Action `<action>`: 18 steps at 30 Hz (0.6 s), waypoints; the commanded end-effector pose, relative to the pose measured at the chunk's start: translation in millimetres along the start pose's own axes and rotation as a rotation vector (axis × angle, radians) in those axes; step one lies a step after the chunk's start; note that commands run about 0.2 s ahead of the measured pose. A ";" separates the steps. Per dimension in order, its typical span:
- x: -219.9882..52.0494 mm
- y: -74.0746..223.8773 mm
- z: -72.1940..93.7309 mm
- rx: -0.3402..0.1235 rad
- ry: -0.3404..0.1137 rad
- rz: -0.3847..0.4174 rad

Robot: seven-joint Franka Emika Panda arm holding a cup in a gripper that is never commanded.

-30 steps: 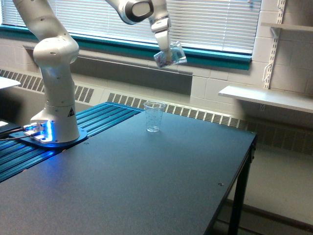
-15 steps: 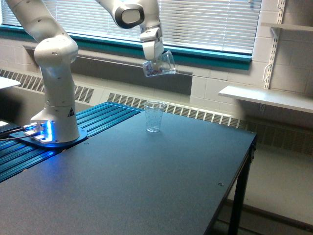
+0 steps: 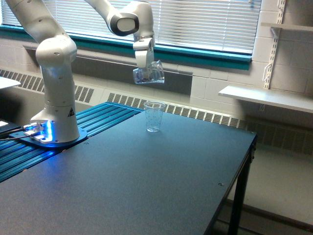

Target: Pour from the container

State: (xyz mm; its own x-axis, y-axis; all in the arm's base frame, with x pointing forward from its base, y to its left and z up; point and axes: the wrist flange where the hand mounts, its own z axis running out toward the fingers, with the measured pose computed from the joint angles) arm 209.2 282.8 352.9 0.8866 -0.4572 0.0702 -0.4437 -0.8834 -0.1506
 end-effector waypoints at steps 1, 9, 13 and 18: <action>-7.4 3.9 7.9 -0.015 -0.023 0.002; -8.7 18.6 25.4 -0.048 -0.061 0.030; -12.9 24.6 34.8 -0.066 -0.083 0.031; -15.4 29.9 44.4 -0.083 -0.103 0.035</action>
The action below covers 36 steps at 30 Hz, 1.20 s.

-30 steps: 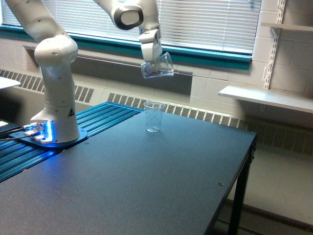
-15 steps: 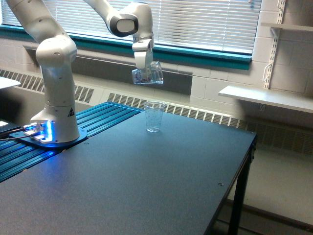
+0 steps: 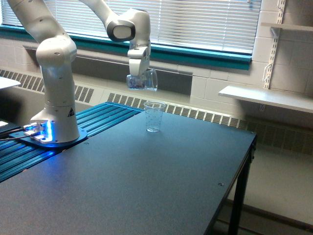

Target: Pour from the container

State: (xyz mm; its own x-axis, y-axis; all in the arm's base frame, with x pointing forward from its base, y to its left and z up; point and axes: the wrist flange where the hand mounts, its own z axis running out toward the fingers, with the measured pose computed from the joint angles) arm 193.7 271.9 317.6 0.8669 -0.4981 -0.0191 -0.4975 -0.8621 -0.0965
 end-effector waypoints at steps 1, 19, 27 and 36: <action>-2.0 8.0 14.7 -0.029 -0.022 -0.017; 1.2 13.0 35.8 -0.133 -0.055 -0.006; 4.8 16.0 44.6 -0.182 -0.071 0.025; 9.0 5.8 37.6 -0.166 -0.081 0.039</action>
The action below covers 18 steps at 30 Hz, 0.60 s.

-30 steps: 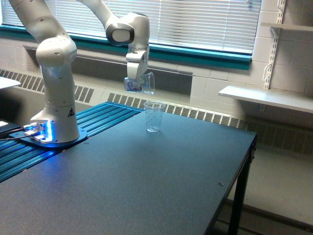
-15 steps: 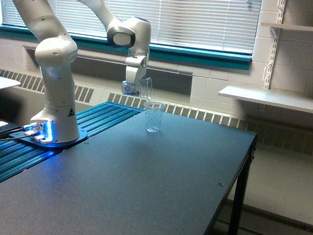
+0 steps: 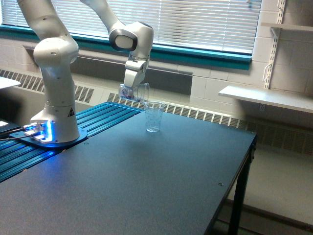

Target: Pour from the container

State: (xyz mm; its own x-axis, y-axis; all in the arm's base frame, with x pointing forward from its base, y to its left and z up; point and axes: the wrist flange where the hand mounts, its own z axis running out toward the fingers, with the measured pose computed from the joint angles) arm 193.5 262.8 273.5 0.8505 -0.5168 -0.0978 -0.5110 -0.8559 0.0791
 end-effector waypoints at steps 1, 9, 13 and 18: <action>3.0 -6.5 -8.0 0.011 -0.004 0.013; 4.6 -11.7 -12.8 0.014 -0.015 0.018; 5.0 -13.0 -11.9 0.015 -0.037 0.028; 4.2 -17.0 -12.9 0.022 -0.065 0.037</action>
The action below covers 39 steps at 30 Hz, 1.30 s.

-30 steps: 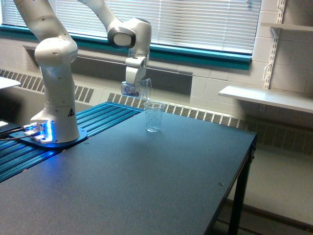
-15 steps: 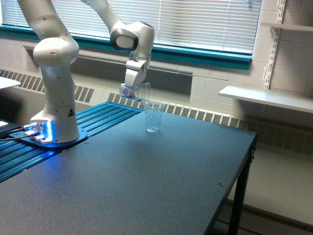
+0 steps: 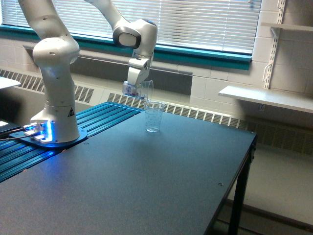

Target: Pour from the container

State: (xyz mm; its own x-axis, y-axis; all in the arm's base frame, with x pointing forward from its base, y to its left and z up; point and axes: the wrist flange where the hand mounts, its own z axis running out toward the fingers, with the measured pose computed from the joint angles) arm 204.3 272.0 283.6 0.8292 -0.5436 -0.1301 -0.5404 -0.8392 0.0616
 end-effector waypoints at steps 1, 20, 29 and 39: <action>0.7 -5.7 -2.4 0.003 -0.035 0.007; 9.3 -14.3 -9.7 0.012 -0.088 0.041; 10.8 -13.9 -8.4 0.014 -0.117 0.059; 14.1 -11.4 -5.0 0.011 -0.146 0.085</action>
State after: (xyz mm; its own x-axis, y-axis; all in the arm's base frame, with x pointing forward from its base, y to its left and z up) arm 220.5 276.8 287.4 0.7605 -0.5998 -0.2488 -0.6050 -0.7937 0.0639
